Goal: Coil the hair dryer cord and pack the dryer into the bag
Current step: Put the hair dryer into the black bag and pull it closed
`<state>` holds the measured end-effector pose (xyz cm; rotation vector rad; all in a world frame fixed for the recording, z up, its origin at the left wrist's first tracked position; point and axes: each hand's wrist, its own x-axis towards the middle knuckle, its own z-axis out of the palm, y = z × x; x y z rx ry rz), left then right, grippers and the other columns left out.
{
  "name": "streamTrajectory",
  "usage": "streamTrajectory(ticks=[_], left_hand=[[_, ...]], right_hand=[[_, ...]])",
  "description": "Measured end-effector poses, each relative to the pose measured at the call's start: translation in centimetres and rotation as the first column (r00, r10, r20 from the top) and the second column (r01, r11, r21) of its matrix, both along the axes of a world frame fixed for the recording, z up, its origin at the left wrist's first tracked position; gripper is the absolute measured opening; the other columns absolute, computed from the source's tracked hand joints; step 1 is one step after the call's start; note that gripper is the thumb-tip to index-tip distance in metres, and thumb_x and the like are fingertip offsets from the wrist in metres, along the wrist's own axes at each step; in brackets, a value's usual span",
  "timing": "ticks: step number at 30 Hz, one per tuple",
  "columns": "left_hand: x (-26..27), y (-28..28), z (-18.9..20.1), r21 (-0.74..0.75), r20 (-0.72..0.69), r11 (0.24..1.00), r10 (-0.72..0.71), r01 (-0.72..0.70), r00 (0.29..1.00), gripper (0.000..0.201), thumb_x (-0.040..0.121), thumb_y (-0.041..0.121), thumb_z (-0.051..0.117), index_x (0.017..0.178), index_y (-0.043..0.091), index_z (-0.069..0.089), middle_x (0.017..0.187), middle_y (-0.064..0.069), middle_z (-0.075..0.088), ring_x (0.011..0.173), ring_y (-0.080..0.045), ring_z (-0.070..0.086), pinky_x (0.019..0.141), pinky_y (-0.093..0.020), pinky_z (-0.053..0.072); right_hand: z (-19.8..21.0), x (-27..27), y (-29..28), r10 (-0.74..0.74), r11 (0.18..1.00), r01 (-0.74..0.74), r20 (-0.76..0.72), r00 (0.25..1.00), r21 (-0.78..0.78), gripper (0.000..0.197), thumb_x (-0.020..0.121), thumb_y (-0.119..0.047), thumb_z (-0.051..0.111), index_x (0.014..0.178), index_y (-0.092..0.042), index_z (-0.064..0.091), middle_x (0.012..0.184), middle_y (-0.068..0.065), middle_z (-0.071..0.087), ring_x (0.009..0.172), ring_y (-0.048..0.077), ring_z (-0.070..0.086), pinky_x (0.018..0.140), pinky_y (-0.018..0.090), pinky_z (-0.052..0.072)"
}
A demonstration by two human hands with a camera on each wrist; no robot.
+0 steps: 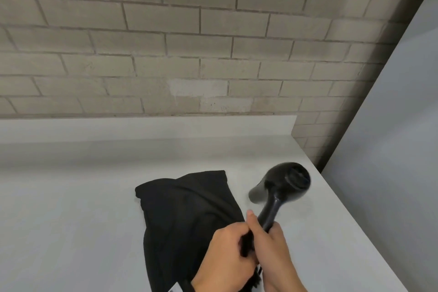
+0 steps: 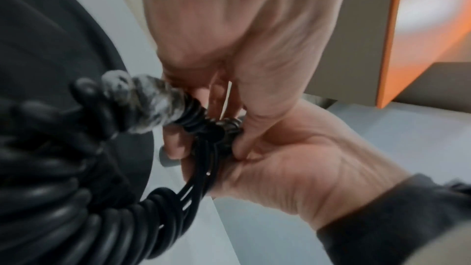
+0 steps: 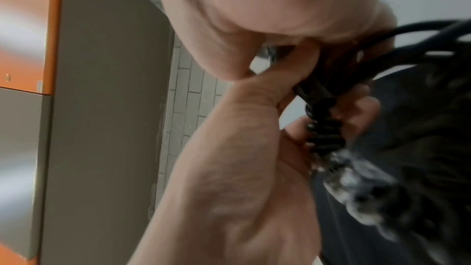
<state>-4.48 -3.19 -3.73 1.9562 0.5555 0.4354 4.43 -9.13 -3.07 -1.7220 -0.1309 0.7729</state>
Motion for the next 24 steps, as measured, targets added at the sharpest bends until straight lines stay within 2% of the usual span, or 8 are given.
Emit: streamTrajectory(ticks=[2,4,7,10,12,17,19,24], left_hand=[[0.1,0.4,0.7,-0.002,-0.017,0.994,-0.106,0.106,0.994,0.041,0.078,0.015,0.071,0.115,0.030,0.067,0.097,0.005,0.071,0.081,-0.008,0.070,0.077,-0.032,0.059],[-0.1,1.0,1.5,-0.205,0.017,0.939,-0.280,0.277,0.960,0.047,0.079,0.011,0.077,0.122,0.027,0.066,0.110,0.003,0.072,0.097,-0.011,0.071,0.089,-0.030,0.058],[-1.4,2.6,2.1,-0.385,0.066,0.867,-0.315,0.315,0.947,0.044,0.084,0.017,0.079,0.125,0.020,0.066,0.127,0.008,0.067,0.116,-0.008,0.065,0.102,-0.026,0.049],[-3.5,5.1,0.4,-0.136,-0.152,0.974,-0.200,0.180,0.968,0.034,0.085,0.037,0.075,0.118,0.033,0.065,0.117,0.016,0.067,0.104,-0.002,0.068,0.097,-0.027,0.054],[-4.8,6.2,-0.8,0.081,-0.334,0.983,-0.128,0.164,0.934,0.033,0.085,0.047,0.071,0.115,0.039,0.062,0.112,0.022,0.063,0.101,0.000,0.064,0.095,-0.027,0.054],[-4.6,4.7,-3.4,0.314,-0.687,0.818,-0.155,0.482,0.710,0.075,0.077,0.065,0.064,0.139,0.034,0.038,0.137,0.012,0.039,0.123,-0.016,0.040,0.110,-0.036,0.035],[-3.9,4.0,-3.6,0.387,-0.677,0.793,-0.101,0.470,0.729,0.060,0.084,0.056,0.063,0.134,0.030,0.043,0.131,0.008,0.045,0.117,-0.019,0.045,0.103,-0.036,0.040],[-2.1,5.4,-3.2,0.155,-0.548,0.969,-0.080,0.194,0.833,0.021,0.087,0.045,0.067,0.090,0.024,0.064,0.084,0.005,0.069,0.073,-0.009,0.064,0.075,-0.033,0.059]], right_hand=[[0.1,0.0,-0.3,-0.076,0.994,0.079,-0.048,0.996,0.071,0.028,0.093,-0.037,0.059,0.100,-0.011,0.056,0.088,0.015,0.071,0.076,0.027,0.072,0.062,0.036,0.057],[0.2,0.5,-1.0,-0.087,0.987,0.099,-0.096,0.992,0.124,0.023,0.096,-0.032,0.057,0.102,-0.010,0.058,0.089,0.019,0.072,0.076,0.031,0.073,0.060,0.037,0.058],[0.3,1.7,-2.6,-0.064,0.975,0.095,-0.157,0.986,0.202,0.019,0.097,-0.022,0.055,0.105,-0.006,0.060,0.091,0.019,0.073,0.077,0.034,0.072,0.075,0.046,0.058],[0.4,3.1,-4.6,-0.066,0.966,0.102,-0.155,0.986,0.238,0.012,0.095,-0.012,0.054,0.105,-0.005,0.056,0.089,0.023,0.067,0.067,0.035,0.064,0.069,0.041,0.052],[0.2,3.8,-5.9,-0.083,0.954,0.119,-0.139,0.987,0.275,0.015,0.094,-0.008,0.054,0.109,-0.004,0.054,0.087,0.024,0.065,0.065,0.035,0.062,0.068,0.040,0.050],[-0.6,3.8,-8.3,-0.098,0.907,0.123,-0.082,0.992,0.403,0.021,0.095,-0.005,0.049,0.112,-0.015,0.056,0.086,0.024,0.065,0.064,0.036,0.063,0.069,0.041,0.049],[-0.7,3.7,-9.2,-0.061,0.878,0.110,-0.120,0.991,0.465,0.023,0.095,-0.006,0.046,0.110,-0.018,0.059,0.082,0.023,0.065,0.063,0.036,0.062,0.069,0.041,0.048],[-0.7,3.6,-10.7,-0.003,0.830,0.111,-0.194,0.981,0.547,0.032,0.088,-0.007,0.042,0.111,-0.017,0.062,0.069,0.023,0.060,0.054,0.036,0.059,0.063,0.044,0.048]])
